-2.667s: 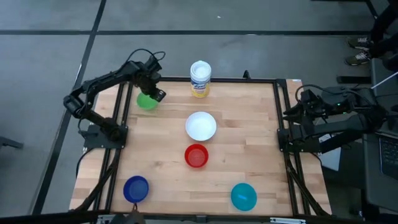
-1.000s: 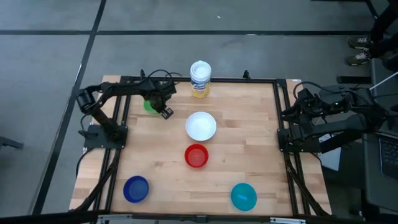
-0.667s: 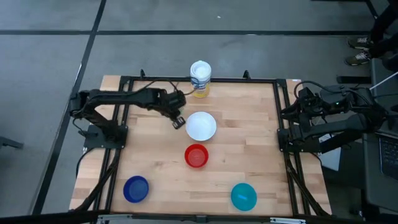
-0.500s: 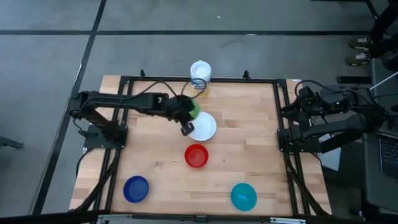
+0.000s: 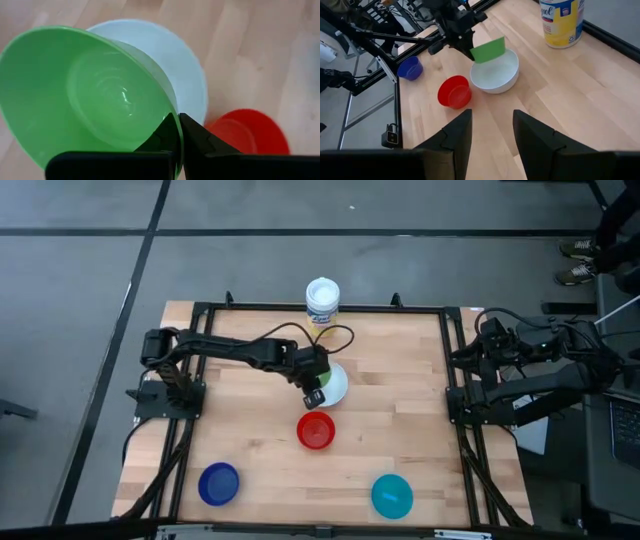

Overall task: Nest bowls inside each other
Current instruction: Stack the green bowl on the white bowl

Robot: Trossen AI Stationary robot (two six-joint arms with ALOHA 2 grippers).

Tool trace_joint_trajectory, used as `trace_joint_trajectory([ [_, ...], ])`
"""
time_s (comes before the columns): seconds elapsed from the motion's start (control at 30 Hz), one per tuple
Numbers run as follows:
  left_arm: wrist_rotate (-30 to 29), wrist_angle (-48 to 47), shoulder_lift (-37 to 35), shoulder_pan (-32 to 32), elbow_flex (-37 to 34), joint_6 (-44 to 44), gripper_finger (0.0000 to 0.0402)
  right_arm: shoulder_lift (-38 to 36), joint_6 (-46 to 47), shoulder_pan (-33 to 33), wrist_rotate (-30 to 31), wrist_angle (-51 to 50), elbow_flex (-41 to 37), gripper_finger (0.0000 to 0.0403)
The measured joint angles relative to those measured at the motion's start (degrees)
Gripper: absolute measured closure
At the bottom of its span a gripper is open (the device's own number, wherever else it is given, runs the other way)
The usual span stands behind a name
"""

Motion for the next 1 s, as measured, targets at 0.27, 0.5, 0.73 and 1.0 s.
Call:
trace_joint_trajectory([
  [0.27,0.39,0.91,0.28,0.15,1.55,0.64,0.0399,0.0,-0.42,0.0,0.28,0.0,0.0,0.0259],
  [0.5,1.2,2.78,3.5,-0.09,1.86,1.3,0.0399,-0.01,-0.58,0.01,0.31,0.0,0.0,0.0259],
  [0.73,1.49,3.06,6.47,-0.09,2.26,1.98,0.04,0.0,-0.5,0.02,0.33,0.0,0.0,0.0259],
  [1.0,1.6,2.11,7.1,0.44,2.24,2.15,0.04,-0.02,-0.51,0.01,0.33,0.0,0.0,0.0259],
])
